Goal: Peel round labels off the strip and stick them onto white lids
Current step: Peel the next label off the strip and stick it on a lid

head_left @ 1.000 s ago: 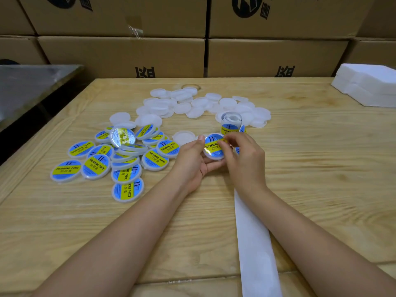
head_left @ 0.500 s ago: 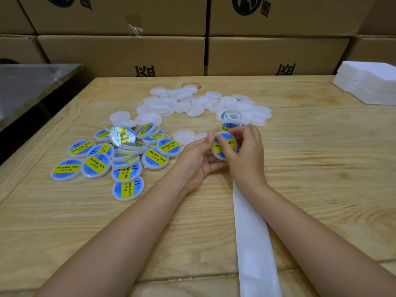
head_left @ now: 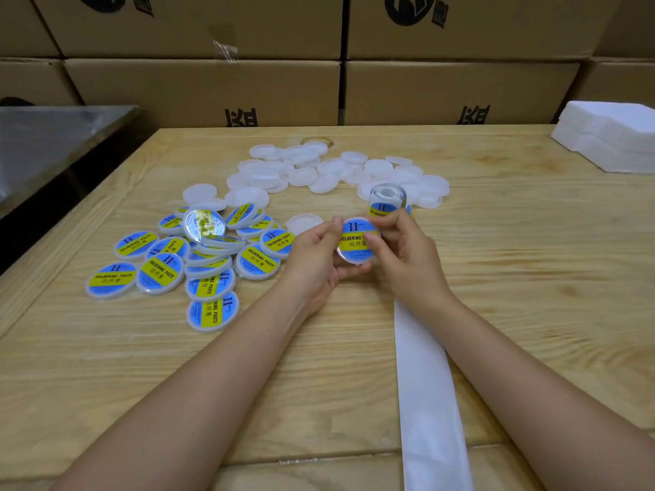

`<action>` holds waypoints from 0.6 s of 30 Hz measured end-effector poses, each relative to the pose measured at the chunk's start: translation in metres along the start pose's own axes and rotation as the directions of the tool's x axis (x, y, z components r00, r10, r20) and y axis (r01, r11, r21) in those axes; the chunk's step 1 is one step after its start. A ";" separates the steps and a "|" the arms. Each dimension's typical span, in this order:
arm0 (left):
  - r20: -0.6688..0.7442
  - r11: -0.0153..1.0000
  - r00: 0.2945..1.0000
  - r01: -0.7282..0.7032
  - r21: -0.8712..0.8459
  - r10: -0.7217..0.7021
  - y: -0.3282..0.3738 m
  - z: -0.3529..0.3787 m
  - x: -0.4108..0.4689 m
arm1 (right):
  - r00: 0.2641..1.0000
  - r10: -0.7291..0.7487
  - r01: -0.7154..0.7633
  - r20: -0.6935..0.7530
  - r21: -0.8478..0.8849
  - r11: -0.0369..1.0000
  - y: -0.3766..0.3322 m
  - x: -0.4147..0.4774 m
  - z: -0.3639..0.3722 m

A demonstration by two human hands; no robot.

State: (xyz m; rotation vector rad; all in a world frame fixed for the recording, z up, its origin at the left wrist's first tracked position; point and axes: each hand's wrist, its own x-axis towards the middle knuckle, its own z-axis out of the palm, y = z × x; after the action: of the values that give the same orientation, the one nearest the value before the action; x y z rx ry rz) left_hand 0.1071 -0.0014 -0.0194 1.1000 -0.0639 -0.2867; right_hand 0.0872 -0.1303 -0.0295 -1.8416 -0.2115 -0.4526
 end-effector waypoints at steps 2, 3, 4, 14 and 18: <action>0.037 0.998 0.998 -0.043 0.046 0.041 -0.001 -0.001 -0.001 | 0.997 0.065 -0.063 -0.033 0.049 0.997 0.002 0.002 -0.001; 0.061 0.996 0.997 -0.059 0.062 0.055 -0.002 -0.002 -0.002 | 0.995 0.089 -0.086 -0.041 0.067 0.994 0.003 0.002 -0.001; 0.079 0.995 0.995 -0.067 0.071 0.062 -0.002 -0.003 -0.002 | 0.993 0.108 -0.104 -0.046 0.081 0.991 0.004 0.003 0.000; -0.157 0.920 0.949 -0.212 0.331 0.275 0.003 0.001 -0.002 | 0.993 0.041 -0.021 -0.111 0.174 0.984 0.007 0.003 0.003; -0.236 0.624 0.739 -0.303 0.720 0.631 0.023 -0.013 0.003 | 0.927 -0.046 0.048 -0.372 -0.005 0.999 0.010 0.006 -0.005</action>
State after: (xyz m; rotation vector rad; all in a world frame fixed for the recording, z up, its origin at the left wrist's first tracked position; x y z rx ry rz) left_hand 0.1173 0.0184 -0.0051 1.7706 -0.0219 0.5677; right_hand 0.0947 -0.1387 -0.0342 -1.7116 0.0034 -0.8239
